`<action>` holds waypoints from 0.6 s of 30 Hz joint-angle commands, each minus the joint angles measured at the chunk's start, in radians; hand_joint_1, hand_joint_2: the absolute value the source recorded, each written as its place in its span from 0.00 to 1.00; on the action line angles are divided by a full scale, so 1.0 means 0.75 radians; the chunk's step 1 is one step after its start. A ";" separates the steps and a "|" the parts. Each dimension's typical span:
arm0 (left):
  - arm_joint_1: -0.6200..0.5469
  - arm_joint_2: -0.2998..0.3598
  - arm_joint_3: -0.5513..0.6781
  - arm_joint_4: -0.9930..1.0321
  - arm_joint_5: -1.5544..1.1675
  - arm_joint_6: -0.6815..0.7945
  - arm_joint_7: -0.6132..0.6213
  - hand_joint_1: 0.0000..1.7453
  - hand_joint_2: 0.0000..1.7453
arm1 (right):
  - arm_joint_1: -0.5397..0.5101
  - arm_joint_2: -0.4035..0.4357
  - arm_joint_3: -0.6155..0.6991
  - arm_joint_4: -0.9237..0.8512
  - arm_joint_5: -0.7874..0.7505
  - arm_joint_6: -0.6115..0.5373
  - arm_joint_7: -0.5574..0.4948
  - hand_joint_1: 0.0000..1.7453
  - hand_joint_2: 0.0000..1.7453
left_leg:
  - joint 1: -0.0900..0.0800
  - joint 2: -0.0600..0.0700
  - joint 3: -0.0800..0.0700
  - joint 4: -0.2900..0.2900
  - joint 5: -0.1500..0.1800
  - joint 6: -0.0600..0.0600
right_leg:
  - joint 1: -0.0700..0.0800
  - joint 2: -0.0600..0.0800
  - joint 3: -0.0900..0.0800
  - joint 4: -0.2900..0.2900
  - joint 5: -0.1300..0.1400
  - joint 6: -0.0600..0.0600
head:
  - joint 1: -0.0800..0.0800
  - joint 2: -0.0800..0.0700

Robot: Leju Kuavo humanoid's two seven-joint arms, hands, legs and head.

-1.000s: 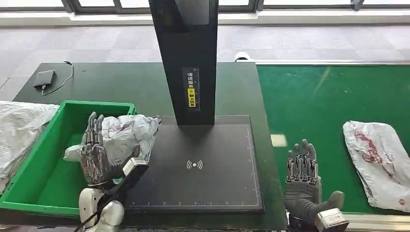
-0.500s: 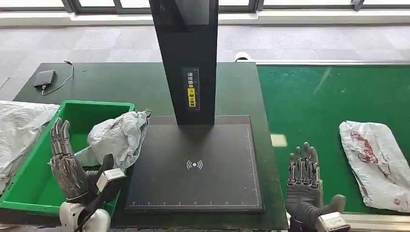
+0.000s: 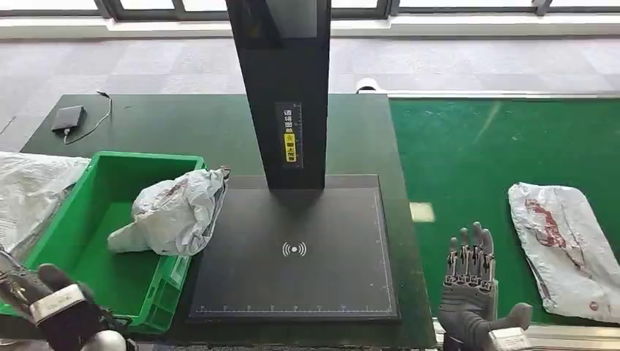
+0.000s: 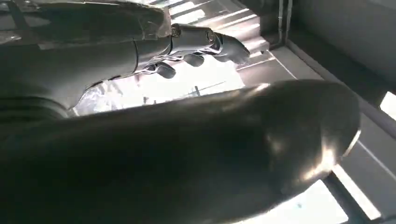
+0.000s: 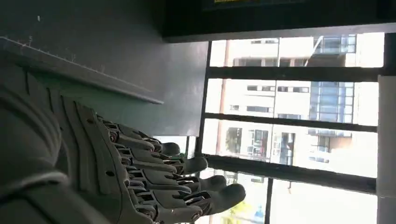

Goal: Moved the parcel from conveyor to table for the left to box.

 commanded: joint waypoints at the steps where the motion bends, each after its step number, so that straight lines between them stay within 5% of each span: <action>1: 0.052 0.175 -0.328 -0.006 0.228 -0.077 0.003 0.00 0.00 | 0.031 -0.007 -0.211 -0.087 0.074 -0.044 0.005 0.00 0.00 | -0.001 -0.005 -0.001 -0.002 0.003 0.002 | -0.001 -0.006 0.001 -0.002 0.001 0.001 | 0.000 0.000; 6: 0.052 0.175 -0.328 -0.006 0.228 -0.077 0.003 0.00 0.00 | 0.031 -0.007 -0.211 -0.087 0.074 -0.044 0.005 0.00 0.00 | -0.001 0.001 0.000 -0.002 0.001 0.002 | -0.001 -0.001 0.001 -0.002 0.002 0.000 | 0.000 0.000; 7: 0.072 0.229 -0.412 0.084 0.314 -0.447 0.003 0.00 0.00 | 0.021 0.032 -0.332 -0.095 0.294 -0.231 0.107 0.00 0.00 | -0.001 0.001 0.000 -0.001 0.000 0.002 | -0.001 -0.001 0.001 -0.001 0.001 0.000 | 0.000 -0.001; 8: 0.073 0.218 -0.427 0.127 0.263 -0.535 0.003 0.00 0.00 | 0.026 0.024 -0.422 -0.105 0.382 -0.260 0.147 0.00 0.00 | -0.002 -0.002 0.001 -0.004 0.002 0.002 | -0.002 -0.004 0.002 -0.003 0.002 0.000 | 0.001 0.000; 9: 0.068 0.206 -0.438 0.143 0.241 -0.589 0.003 0.00 0.00 | 0.023 0.012 -0.541 -0.101 0.463 -0.258 0.139 0.00 1.00 | -0.002 -0.005 0.002 -0.004 0.002 0.002 | -0.002 -0.007 0.004 -0.003 0.000 0.001 | 0.001 0.000; 12: 0.066 0.236 -0.467 0.191 0.325 -0.702 0.003 0.00 0.00 | -0.089 -0.064 -0.781 0.059 0.753 -0.373 0.140 0.00 1.00 | -0.002 -0.010 0.003 -0.005 0.004 0.003 | -0.002 -0.011 0.005 -0.008 0.001 0.002 | 0.000 -0.001; 13: 0.085 0.272 -0.494 0.168 0.314 -0.763 0.003 0.00 0.00 | -0.134 -0.129 -0.851 0.174 0.988 -0.501 0.251 0.00 1.00 | -0.002 -0.007 0.003 -0.004 0.002 0.004 | -0.002 -0.008 0.005 -0.007 0.002 0.002 | 0.001 0.000; 18: 0.115 0.242 -0.449 0.148 0.306 -0.797 0.003 0.00 0.00 | -0.221 -0.202 -1.086 0.354 1.247 -0.650 0.271 0.00 1.00 | -0.002 -0.001 0.004 -0.004 0.000 0.006 | -0.002 -0.003 0.007 -0.008 0.003 0.002 | 0.000 0.000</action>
